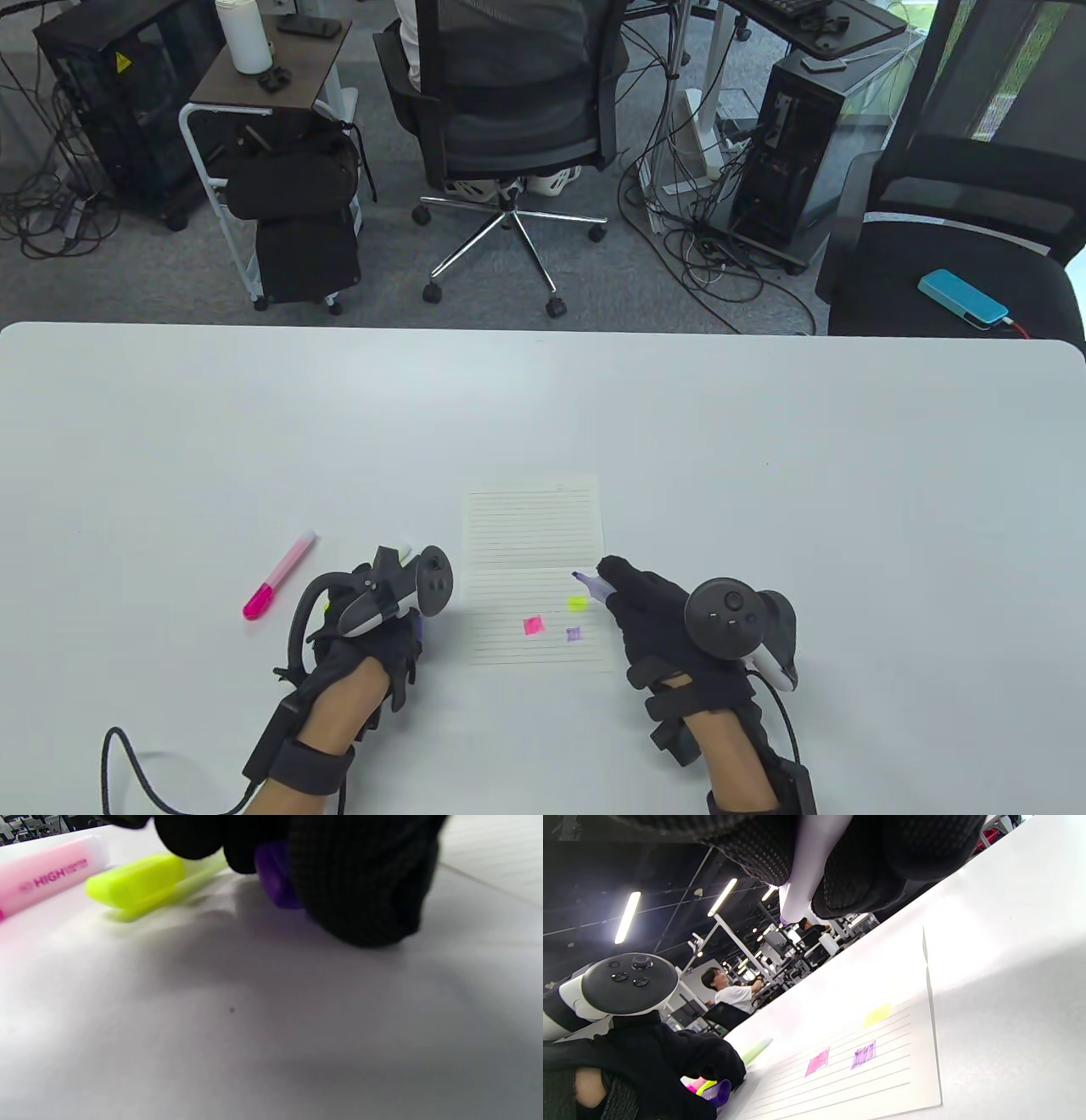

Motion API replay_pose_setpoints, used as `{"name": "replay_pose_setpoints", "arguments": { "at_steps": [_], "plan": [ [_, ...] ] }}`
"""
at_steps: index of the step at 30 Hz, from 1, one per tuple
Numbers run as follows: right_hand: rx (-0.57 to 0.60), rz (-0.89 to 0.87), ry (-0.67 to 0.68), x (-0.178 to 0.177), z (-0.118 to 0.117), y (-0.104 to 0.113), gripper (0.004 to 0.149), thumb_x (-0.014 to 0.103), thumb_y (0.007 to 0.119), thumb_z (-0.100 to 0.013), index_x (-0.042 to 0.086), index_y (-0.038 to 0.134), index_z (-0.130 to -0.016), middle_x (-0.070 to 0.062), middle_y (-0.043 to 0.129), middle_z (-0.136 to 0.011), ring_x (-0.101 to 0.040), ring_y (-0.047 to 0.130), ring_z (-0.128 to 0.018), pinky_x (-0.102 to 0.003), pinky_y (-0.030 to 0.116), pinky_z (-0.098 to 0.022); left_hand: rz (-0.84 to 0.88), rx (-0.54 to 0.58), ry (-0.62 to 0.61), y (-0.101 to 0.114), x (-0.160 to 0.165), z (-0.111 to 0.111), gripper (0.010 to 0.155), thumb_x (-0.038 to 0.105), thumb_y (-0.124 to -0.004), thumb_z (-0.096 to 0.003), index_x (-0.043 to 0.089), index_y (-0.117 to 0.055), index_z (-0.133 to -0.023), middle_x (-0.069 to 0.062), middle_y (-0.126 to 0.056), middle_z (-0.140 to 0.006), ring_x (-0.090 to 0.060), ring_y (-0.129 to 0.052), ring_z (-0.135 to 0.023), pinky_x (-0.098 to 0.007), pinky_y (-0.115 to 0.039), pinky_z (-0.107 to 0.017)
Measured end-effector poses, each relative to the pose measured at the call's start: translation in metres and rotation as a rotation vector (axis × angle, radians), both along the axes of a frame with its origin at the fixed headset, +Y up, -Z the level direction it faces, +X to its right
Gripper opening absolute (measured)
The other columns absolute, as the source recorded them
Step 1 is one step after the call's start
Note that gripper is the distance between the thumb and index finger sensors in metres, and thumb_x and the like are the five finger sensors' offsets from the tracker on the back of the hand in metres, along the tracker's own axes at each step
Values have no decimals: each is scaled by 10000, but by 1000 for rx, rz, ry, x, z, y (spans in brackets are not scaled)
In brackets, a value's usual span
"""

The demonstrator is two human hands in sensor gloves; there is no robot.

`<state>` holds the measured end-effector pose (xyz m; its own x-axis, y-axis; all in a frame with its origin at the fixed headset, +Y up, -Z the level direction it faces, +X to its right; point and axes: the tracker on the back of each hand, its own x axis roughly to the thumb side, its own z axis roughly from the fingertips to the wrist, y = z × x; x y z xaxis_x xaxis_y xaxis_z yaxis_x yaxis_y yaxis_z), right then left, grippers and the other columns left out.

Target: Apply highlighter ink on paper

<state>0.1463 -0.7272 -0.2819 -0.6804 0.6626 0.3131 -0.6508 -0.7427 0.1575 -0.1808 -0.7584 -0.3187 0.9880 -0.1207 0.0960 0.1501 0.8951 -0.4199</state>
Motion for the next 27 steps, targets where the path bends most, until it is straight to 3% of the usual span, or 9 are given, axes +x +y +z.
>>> {"name": "replay_pose_setpoints", "arguments": {
  "at_steps": [3, 7, 10, 13, 16, 18, 27],
  "plan": [
    [0, -7, 28, -3, 0, 0, 462, 274, 743, -638, 168, 665, -1080, -155, 834, -921, -344, 894, -613, -456, 790, -451, 1, -15, -10, 0, -1, 0, 616, 429, -943, -323, 277, -753, -888, -13, -691, -995, -302, -657, -872, -562, -567, -668],
    [0, -51, 79, -5, 1, 2, 461, 274, 748, -635, 177, 670, -1079, -150, 836, -924, -345, 893, -617, -457, 790, -451, 77, 56, -36, 8, -3, 6, 610, 431, -945, -326, 286, -735, -880, -14, -701, -1001, -310, -667, -871, -564, -574, -662],
    [-13, -116, 132, -5, 0, 2, 455, 275, 761, -630, 188, 686, -1071, -143, 846, -923, -351, 895, -616, -458, 790, -450, 259, 207, -98, 27, 3, 11, 607, 433, -949, -315, 294, -734, -865, -3, -812, -935, -275, -818, -795, -541, -697, -604],
    [-28, -177, 208, -6, 0, 4, 441, 276, 780, -624, 205, 719, -1056, -132, 863, -921, -358, 897, -618, -462, 792, -449, 630, 291, -182, 39, 12, 18, 614, 420, -962, -304, 291, -751, -866, 1, -925, -818, -225, -953, -646, -504, -807, -505],
    [-17, -247, 240, -5, 1, 7, 428, 284, 801, -615, 207, 753, -1033, -125, 887, -898, -355, 907, -599, -460, 797, -435, 863, 282, -211, 41, 17, 22, 611, 430, -966, -302, 281, -765, -859, -5, -944, -789, -216, -967, -605, -505, -814, -493],
    [1, -279, 256, -5, 2, 11, 420, 287, 806, -613, 205, 765, -1024, -126, 898, -884, -354, 911, -585, -456, 800, -426, 931, 300, -226, 41, 18, 22, 610, 435, -970, -296, 275, -780, -854, -12, -957, -771, -213, -972, -582, -510, -816, -487],
    [-19, -247, 277, -12, 1, 6, 423, 282, 807, -612, 194, 763, -1024, -131, 896, -882, -358, 908, -583, -460, 796, -425, 1027, 231, -287, 39, 20, 21, 611, 443, -973, -300, 270, -799, -860, -14, -965, -765, -212, -972, -581, -519, -811, -500]
  ]
}}
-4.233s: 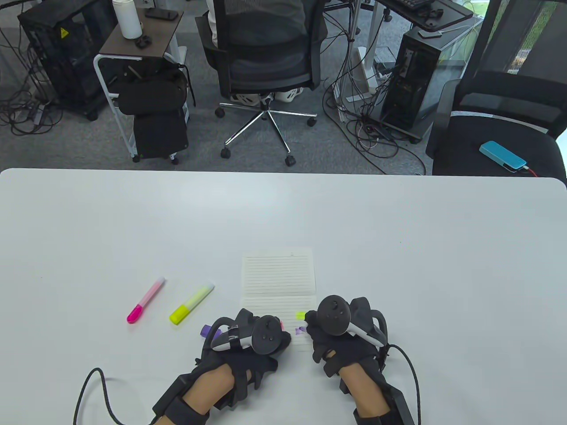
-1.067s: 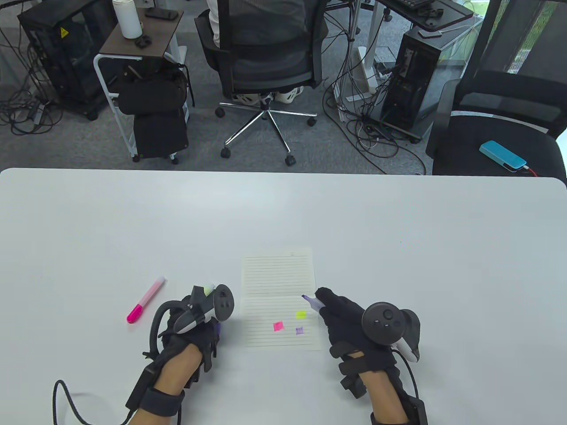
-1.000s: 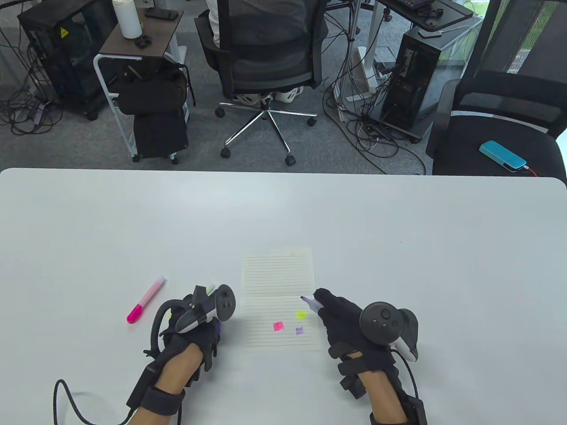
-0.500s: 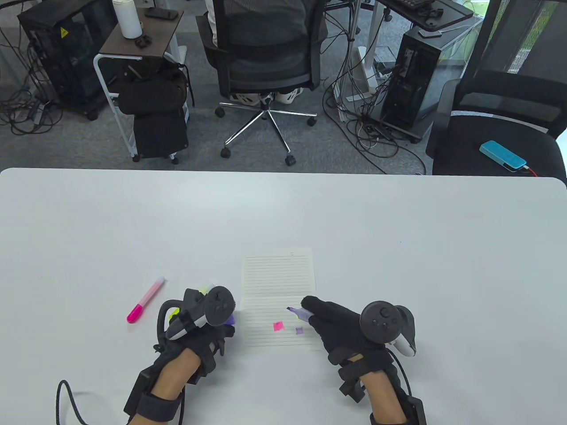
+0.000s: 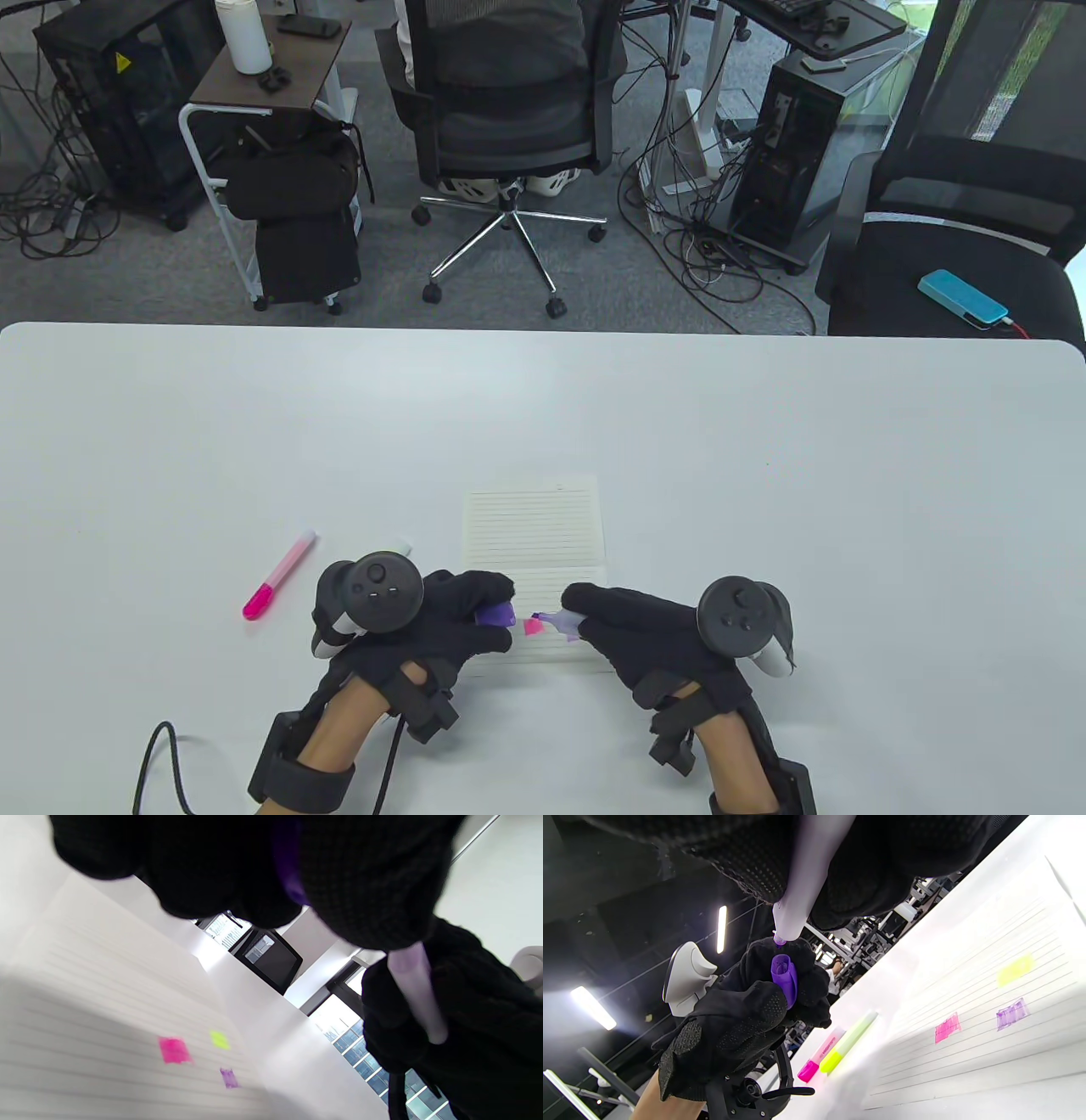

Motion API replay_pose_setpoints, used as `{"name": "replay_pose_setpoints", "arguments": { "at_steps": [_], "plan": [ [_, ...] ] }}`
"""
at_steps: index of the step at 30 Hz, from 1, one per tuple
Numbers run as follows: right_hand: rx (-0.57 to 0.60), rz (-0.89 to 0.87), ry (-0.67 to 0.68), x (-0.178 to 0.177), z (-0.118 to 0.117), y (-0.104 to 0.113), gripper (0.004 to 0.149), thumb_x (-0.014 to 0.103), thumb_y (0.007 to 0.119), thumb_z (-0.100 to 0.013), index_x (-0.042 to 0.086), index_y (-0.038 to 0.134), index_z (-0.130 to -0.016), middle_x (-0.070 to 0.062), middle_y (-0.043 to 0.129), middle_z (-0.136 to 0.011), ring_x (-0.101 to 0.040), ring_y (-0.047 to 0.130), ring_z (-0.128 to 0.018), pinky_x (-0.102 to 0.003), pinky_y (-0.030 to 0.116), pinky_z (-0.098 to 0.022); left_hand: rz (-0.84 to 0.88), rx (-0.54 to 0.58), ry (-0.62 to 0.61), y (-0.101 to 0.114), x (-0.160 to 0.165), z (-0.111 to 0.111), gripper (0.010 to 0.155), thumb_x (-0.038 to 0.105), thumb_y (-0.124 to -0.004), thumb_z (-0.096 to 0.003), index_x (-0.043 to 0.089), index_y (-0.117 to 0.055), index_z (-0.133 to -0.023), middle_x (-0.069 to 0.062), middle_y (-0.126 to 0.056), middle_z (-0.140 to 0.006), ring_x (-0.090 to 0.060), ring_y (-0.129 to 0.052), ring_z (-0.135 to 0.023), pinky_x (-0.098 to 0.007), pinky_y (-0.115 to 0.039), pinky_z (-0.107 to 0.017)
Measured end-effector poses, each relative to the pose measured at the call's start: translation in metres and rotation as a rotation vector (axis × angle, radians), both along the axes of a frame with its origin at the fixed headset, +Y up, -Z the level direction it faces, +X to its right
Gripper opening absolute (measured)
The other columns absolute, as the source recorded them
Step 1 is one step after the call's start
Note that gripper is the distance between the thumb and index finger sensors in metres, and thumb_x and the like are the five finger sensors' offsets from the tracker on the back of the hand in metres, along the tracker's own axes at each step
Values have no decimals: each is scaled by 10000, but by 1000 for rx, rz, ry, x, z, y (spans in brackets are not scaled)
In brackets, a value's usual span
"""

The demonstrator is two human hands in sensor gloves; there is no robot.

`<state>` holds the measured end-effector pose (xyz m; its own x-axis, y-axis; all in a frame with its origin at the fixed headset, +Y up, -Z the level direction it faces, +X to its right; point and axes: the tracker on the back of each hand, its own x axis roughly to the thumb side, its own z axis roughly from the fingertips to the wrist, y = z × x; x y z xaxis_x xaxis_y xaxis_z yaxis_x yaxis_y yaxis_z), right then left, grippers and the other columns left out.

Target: Apply highlighter ink on paper

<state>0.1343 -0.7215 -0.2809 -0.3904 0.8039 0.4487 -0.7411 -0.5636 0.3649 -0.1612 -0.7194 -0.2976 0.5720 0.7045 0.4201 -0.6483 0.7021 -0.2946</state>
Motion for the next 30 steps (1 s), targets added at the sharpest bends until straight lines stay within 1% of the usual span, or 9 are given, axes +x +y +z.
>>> {"name": "replay_pose_setpoints", "arguments": {
  "at_steps": [7, 10, 13, 15, 17, 19, 23, 26, 30],
  "plan": [
    [-35, 41, 56, -18, 2, -7, 430, 283, 803, -616, 181, 752, -1031, -134, 889, -888, -361, 903, -590, -463, 793, -429, -82, 57, -56, 2, 17, 9, 608, 442, -985, -295, 273, -813, -853, -8, -965, -761, -206, -969, -586, -521, -806, -512],
    [-52, 65, 80, -24, 3, -11, 437, 284, 800, -617, 165, 740, -1033, -139, 884, -882, -358, 903, -586, -462, 793, -431, -77, 49, -75, -1, 23, 11, 603, 448, -980, -300, 261, -824, -852, -17, -961, -749, -209, -961, -574, -527, -800, -514],
    [-88, 18, 109, -32, 4, -15, 479, 292, 789, -618, 109, 680, -1047, -151, 860, -870, -339, 900, -570, -453, 794, -421, -27, 10, -84, -9, 26, 12, 619, 573, -856, -359, 212, -770, -854, -5, -901, -723, -169, -950, -502, -517, -809, -512],
    [-90, -38, 112, -36, 5, -14, 495, 276, 753, -616, 69, 630, -1048, -160, 838, -861, -329, 897, -548, -442, 796, -406, 79, -59, -89, -17, 32, 14, 632, 587, -750, -388, 172, -668, -857, 4, -822, -711, -116, -926, -433, -499, -817, -498],
    [-41, -31, 83, -35, 6, -13, 493, 271, 733, -605, 63, 615, -1037, -149, 835, -848, -319, 897, -539, -439, 801, -401, 161, -49, -67, -21, 38, 16, 613, 548, -721, -384, 159, -639, -850, 2, -805, -681, -86, -907, -342, -493, -835, -472],
    [-55, -68, 86, -35, 6, -13, 491, 261, 732, -595, 68, 610, -1029, -146, 830, -842, -322, 896, -536, -445, 803, -399, 121, -14, -73, -18, 40, 17, 597, 542, -693, -384, 163, -634, -841, 21, -813, -645, -39, -888, -266, -460, -868, -449],
    [-34, -73, 86, -38, 8, -11, 487, 260, 723, -593, 74, 596, -1025, -142, 824, -841, -305, 904, -522, -427, 817, -386, 184, -30, -69, -18, 39, 18, 581, 526, -679, -383, 164, -633, -835, 25, -821, -617, -24, -870, -216, -449, -883, -430],
    [-42, -89, 88, -39, 8, -12, 488, 258, 718, -596, 76, 588, -1030, -143, 818, -849, -306, 901, -528, -427, 817, -389, 182, -20, -66, -18, 37, 18, 577, 527, -678, -388, 168, -631, -837, 27, -818, -621, -32, -874, -226, -463, -875, -443],
    [-23, -55, 69, -30, 5, 2, 481, 264, 735, -613, 110, 597, -1047, -139, 816, -879, -329, 888, -574, -451, 797, -429, 163, 38, -59, -8, 41, 18, 593, 543, -682, -420, 187, -592, -886, 16, -782, -725, -112, -928, -393, -522, -808, -524]
  ]
}}
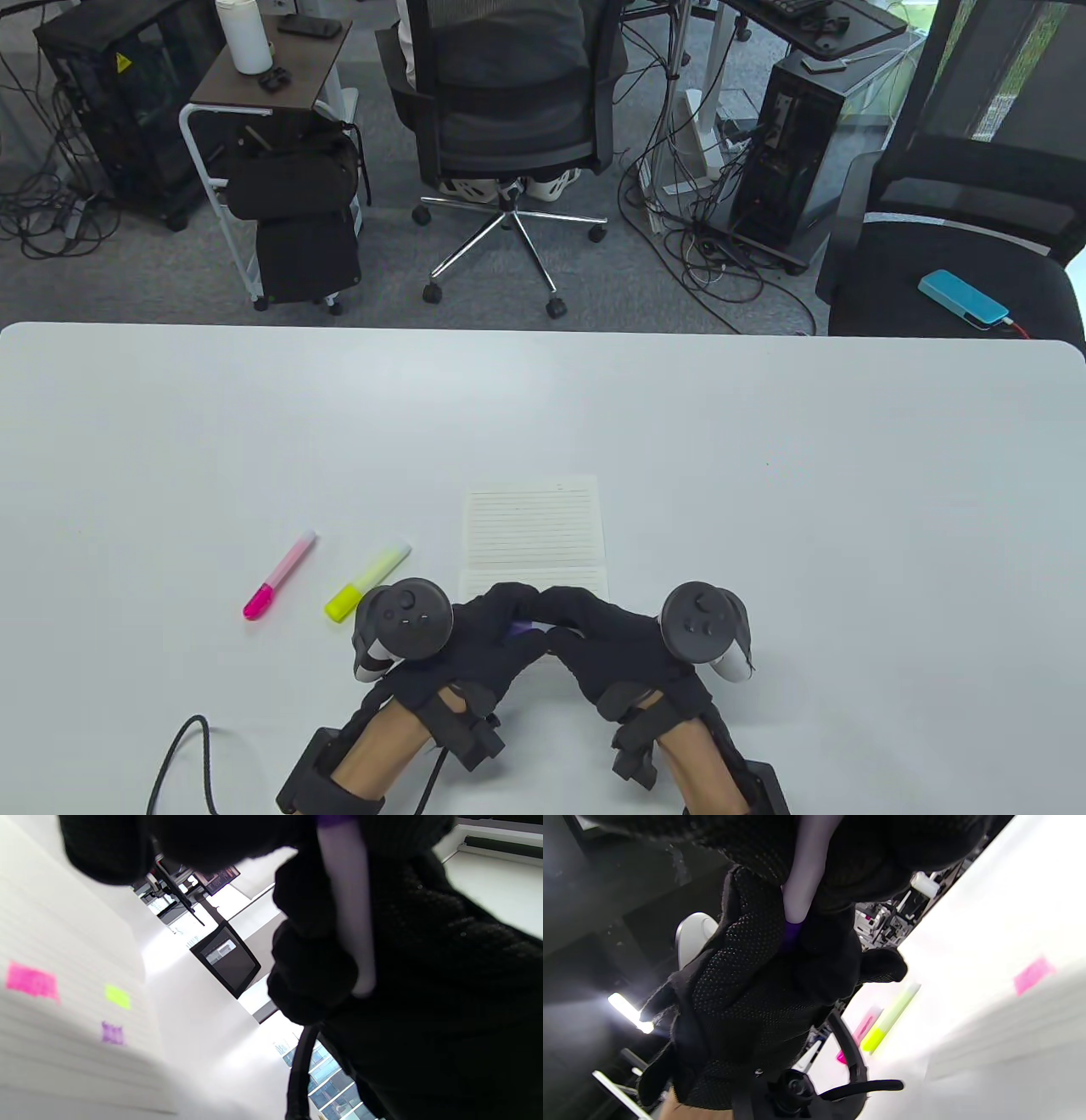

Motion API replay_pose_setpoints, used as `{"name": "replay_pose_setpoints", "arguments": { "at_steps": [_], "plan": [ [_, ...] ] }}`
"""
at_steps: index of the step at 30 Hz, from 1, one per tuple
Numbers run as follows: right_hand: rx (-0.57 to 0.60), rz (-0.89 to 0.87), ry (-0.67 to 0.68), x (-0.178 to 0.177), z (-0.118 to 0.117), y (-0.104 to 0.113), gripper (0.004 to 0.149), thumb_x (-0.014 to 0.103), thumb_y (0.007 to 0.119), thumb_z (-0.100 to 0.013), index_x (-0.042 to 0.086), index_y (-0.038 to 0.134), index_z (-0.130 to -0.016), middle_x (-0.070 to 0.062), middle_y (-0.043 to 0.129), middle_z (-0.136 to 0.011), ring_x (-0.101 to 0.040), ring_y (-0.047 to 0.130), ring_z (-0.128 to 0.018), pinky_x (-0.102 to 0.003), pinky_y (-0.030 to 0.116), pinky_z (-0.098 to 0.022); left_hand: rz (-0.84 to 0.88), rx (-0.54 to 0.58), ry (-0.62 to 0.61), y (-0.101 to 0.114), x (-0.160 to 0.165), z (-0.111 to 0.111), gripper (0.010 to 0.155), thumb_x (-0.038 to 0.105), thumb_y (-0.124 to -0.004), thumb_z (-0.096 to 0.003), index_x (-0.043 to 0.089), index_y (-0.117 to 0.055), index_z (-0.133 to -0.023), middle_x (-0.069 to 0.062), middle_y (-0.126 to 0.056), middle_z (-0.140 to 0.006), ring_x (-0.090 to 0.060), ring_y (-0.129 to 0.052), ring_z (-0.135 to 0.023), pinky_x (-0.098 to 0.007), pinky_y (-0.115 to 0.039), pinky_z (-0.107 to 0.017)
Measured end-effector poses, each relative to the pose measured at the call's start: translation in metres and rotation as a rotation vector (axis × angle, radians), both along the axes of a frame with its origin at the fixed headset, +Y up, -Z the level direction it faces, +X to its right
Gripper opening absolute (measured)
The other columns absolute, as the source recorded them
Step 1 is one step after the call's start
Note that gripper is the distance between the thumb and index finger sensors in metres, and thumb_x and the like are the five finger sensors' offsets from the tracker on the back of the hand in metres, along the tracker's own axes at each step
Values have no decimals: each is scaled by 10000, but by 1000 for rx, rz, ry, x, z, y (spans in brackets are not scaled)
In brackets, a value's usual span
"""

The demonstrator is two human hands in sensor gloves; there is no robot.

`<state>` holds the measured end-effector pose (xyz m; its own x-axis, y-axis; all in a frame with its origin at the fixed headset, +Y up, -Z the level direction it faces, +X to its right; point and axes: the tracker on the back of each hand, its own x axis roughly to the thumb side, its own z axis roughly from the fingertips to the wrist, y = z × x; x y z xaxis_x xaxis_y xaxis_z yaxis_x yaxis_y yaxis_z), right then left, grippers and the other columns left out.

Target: Apply highlighter ink on paper

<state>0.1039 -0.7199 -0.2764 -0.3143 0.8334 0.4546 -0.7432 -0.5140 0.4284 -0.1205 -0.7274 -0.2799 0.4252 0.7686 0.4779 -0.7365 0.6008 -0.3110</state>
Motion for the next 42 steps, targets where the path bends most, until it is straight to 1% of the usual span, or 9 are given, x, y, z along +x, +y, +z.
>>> {"name": "replay_pose_setpoints", "arguments": {
  "at_steps": [3, 8, 11, 14, 16, 21, 27, 37, 42],
  "plan": [
    [-12, 60, -46, 17, -5, -5, 479, 241, 734, -623, 118, 607, -1068, -172, 789, -931, -360, 877, -622, -475, 780, -452, -65, 5, 44, -6, -3, -3, 771, 602, -673, -433, 188, -418, -1031, -63, -666, -935, -255, -891, -702, -583, -711, -605],
    [117, 363, -512, 65, -14, -8, 510, 207, 701, -630, 148, 554, -1115, -180, 720, -1032, -402, 825, -755, -520, 737, -524, -72, 3, 116, -10, -32, -13, 806, 612, -669, -437, 214, -373, -1072, -112, -560, -1058, -349, -769, -878, -630, -627, -655],
    [64, 649, -687, 85, -26, -22, 527, 182, 691, -631, 177, 531, -1133, -166, 682, -1098, -432, 775, -856, -578, 690, -588, -3, -4, 120, -7, -42, -18, 792, 604, -672, -438, 224, -394, -1075, -114, -556, -1071, -371, -740, -909, -640, -608, -663],
    [-128, 736, -753, 97, -37, -38, 546, 169, 687, -633, 168, 499, -1146, -188, 624, -1141, -484, 701, -925, -611, 644, -627, 21, 9, 127, -5, -46, -19, 785, 603, -672, -437, 227, -411, -1074, -109, -548, -1080, -379, -715, -926, -644, -593, -669],
    [-269, 719, -723, 99, -38, -46, 582, 201, 688, -645, 167, 426, -1164, -211, 523, -1188, -556, 536, -997, -677, 548, -664, 19, 21, 129, -4, -49, -20, 782, 605, -670, -438, 234, -412, -1075, -104, -541, -1087, -378, -708, -934, -644, -589, -672],
    [-125, 589, -672, 82, -24, -27, 617, 326, 675, -665, 172, 371, -1179, -227, 345, -1233, -612, 333, -1048, -781, 374, -668, 67, 27, 176, 0, -64, -23, 773, 605, -668, -438, 237, -430, -1075, -104, -539, -1091, -382, -700, -938, -645, -585, -673],
    [-83, 68, -286, 53, -10, -16, 625, 421, 637, -672, 215, 356, -1190, -193, 329, -1254, -568, 302, -1088, -763, 359, -704, 157, 38, 189, 2, -74, -24, 748, 607, -665, -441, 252, -479, -1072, -97, -556, -1093, -380, -697, -942, -646, -583, -675],
    [-81, -64, -189, 53, -10, -15, 674, 501, 603, -664, 235, 280, -1193, -157, 280, -1270, -550, 256, -1106, -753, 339, -722, 211, 50, 103, 7, -58, -18, 743, 624, -659, -438, 258, -509, -1067, -85, -532, -1113, -394, -665, -967, -646, -578, -678],
    [-15, -69, -173, 53, -8, -10, 650, 491, 599, -667, 233, 313, -1190, -145, 314, -1271, -542, 279, -1112, -752, 348, -725, 233, 21, 93, 4, -62, -21, 747, 629, -662, -437, 246, -522, -1062, -84, -514, -1123, -402, -638, -984, -653, -565, -684]
  ]
}}
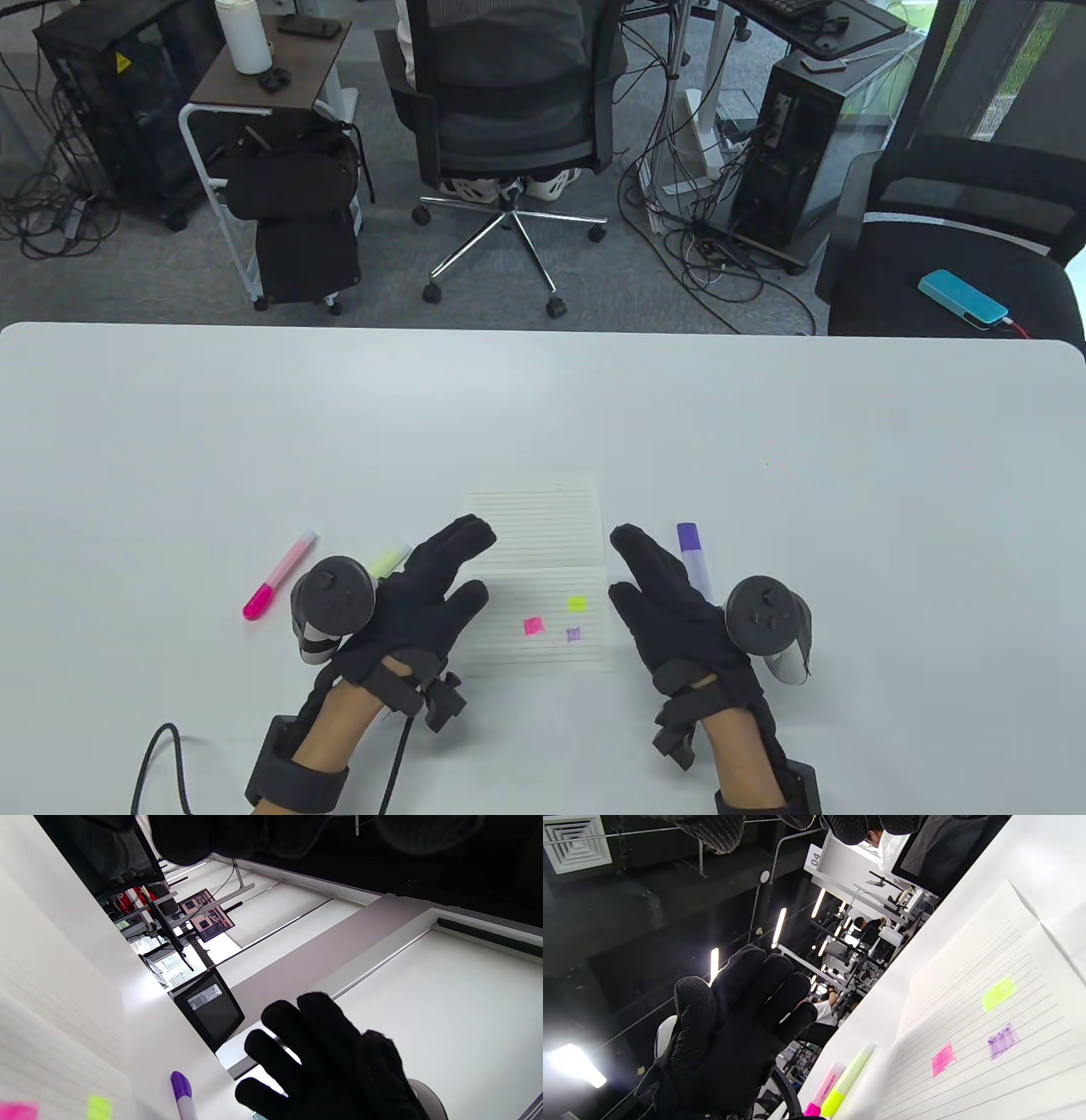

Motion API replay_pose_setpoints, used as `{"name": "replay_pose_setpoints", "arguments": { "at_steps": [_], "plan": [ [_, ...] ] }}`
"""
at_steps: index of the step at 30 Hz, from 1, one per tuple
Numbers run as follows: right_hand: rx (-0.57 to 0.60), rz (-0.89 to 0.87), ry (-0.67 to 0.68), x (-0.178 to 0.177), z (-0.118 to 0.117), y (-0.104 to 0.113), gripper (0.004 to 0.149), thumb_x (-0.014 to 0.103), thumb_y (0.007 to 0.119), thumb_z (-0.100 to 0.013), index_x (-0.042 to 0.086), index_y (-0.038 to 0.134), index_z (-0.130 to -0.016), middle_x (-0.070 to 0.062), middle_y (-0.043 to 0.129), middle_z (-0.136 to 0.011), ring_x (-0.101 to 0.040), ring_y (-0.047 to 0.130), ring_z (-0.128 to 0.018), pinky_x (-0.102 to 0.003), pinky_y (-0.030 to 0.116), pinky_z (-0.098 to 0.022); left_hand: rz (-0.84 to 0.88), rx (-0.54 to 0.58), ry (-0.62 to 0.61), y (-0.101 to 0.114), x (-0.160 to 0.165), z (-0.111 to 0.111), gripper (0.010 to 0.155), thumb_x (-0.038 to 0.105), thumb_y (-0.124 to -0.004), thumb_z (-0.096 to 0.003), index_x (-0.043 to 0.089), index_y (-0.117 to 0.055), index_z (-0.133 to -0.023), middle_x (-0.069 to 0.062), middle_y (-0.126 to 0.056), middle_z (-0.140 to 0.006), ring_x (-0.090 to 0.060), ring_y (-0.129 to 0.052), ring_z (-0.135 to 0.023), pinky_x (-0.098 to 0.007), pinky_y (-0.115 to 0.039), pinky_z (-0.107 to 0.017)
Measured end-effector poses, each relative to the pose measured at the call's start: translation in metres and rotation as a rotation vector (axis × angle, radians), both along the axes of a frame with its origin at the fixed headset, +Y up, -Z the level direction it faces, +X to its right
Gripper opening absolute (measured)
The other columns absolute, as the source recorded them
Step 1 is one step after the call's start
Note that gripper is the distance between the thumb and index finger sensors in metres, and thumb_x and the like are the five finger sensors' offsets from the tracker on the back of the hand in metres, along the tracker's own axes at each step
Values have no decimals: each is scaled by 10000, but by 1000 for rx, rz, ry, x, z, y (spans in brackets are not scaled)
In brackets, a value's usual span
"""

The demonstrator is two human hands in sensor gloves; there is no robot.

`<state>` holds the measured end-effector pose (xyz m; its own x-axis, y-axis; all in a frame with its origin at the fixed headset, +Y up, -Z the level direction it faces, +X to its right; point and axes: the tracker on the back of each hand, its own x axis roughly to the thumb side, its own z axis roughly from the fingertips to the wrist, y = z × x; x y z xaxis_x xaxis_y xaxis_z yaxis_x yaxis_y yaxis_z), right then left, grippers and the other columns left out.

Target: Apply highlighter ink on paper

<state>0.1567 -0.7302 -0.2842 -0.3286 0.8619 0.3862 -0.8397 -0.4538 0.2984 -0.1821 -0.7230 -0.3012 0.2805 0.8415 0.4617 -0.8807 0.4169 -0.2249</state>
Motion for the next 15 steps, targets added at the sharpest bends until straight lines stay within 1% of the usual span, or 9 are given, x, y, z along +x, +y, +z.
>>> {"name": "replay_pose_setpoints", "arguments": {
  "at_steps": [5, 11, 15],
  "plan": [
    [0, -9, 24, -2, 1, 0, 654, 491, 603, -667, 235, 307, -1191, -140, 312, -1274, -543, 280, -1112, -754, 347, -725, 22, 6, 9, 1, -3, 1, 753, 636, -661, -436, 254, -513, -1068, -78, -510, -1130, -406, -629, -991, -654, -563, -685],
    [-9, -3, 28, -2, 1, 0, 656, 489, 604, -669, 233, 303, -1192, -141, 314, -1275, -549, 289, -1108, -755, 352, -723, 8, 1, 4, -2, 1, 0, 754, 638, -660, -435, 253, -518, -1067, -78, -517, -1127, -409, -631, -989, -654, -564, -684],
    [-28, 7, 39, -3, -1, -3, 655, 484, 602, -670, 227, 300, -1192, -147, 317, -1273, -554, 296, -1103, -758, 354, -718, 6, 0, 3, -4, 0, 1, 746, 638, -661, -435, 262, -525, -1065, -71, -526, -1128, -409, -636, -989, -653, -568, -683]
  ]
}}
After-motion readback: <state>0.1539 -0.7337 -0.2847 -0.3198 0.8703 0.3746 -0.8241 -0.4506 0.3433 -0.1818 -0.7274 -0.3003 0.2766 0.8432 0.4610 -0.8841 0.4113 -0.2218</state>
